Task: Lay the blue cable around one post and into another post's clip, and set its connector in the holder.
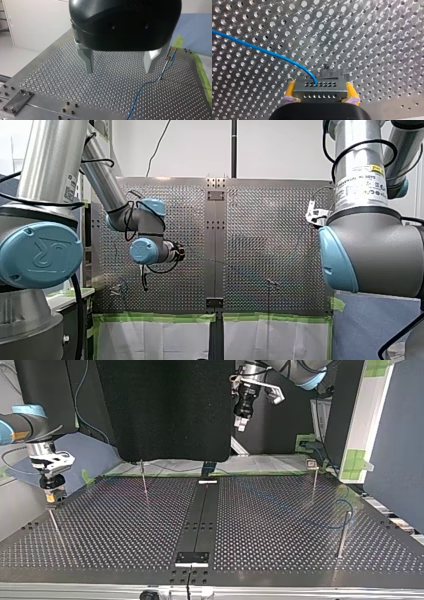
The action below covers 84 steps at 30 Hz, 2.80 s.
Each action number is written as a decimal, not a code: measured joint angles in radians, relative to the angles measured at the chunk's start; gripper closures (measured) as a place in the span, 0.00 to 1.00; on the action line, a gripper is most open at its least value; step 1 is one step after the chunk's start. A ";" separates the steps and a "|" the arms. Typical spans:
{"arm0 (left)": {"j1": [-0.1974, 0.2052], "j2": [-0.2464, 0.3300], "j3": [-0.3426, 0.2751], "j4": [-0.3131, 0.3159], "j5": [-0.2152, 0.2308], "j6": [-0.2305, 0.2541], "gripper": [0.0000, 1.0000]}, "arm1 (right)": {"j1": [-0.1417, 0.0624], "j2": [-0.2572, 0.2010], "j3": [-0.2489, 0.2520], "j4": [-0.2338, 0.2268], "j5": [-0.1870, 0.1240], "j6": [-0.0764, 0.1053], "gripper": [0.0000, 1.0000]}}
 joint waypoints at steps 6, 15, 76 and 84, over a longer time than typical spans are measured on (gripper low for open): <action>0.004 0.000 0.000 -0.002 0.000 0.006 0.00 | -0.001 0.000 -0.009 0.002 -0.003 0.002 1.00; 0.010 0.000 0.000 -0.008 0.000 0.015 0.00 | -0.004 0.000 -0.029 0.015 -0.008 0.004 1.00; 0.029 0.000 0.000 -0.019 0.000 0.031 0.00 | -0.018 0.054 -0.076 0.014 -0.073 -0.061 1.00; 0.030 0.000 -0.001 -0.020 0.000 0.031 0.00 | -0.012 0.053 -0.092 0.028 -0.072 -0.063 1.00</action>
